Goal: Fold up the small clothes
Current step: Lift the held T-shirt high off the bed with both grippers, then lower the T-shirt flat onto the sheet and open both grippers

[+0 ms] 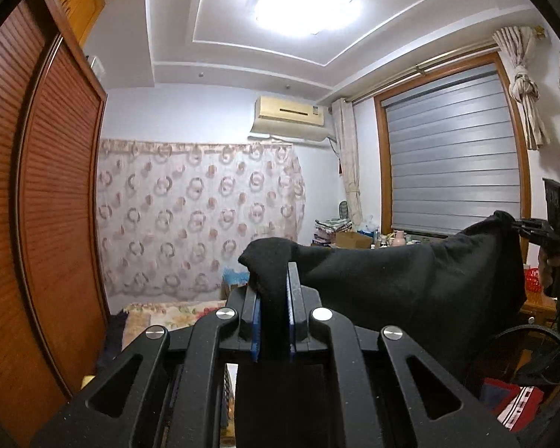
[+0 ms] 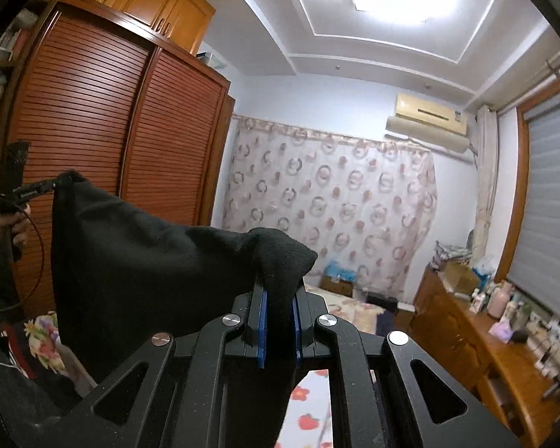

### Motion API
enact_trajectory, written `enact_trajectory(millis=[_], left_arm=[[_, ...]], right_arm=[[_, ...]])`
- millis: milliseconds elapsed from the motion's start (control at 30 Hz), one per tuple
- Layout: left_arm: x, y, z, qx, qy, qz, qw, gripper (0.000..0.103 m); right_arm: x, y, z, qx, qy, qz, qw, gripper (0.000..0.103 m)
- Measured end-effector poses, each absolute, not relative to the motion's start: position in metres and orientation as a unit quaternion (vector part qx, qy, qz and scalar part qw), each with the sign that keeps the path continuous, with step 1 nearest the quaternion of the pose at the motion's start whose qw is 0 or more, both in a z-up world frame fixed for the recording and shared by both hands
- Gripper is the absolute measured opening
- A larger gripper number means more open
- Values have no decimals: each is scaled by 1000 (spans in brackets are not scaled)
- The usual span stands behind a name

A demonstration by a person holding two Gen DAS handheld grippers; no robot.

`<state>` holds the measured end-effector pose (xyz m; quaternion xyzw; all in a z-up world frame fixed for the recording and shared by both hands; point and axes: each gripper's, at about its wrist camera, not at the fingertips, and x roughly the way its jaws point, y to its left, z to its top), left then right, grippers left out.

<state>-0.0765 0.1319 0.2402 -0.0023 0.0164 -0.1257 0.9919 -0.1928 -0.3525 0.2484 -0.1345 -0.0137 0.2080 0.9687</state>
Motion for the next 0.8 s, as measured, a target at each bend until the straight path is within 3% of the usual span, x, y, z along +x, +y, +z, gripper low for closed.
enact_trajectory(millis=[267,467,633,800], left_arm=[[-71,131,246,-12,5,-132,991,11],[-35,127,228,-12,39,-124,992,11],[42,114,176,-6,105,-111,988,11],[136,91,104,5,188,-92,978,11]], right_arm=[[-185,-328,230,-131,-27,208,969,10],[-151,-325,205,-121,3,209,970,10],[-82,-319,175,-114,57,210,969,10],[28,-306,109,-109,147,202,962,10]])
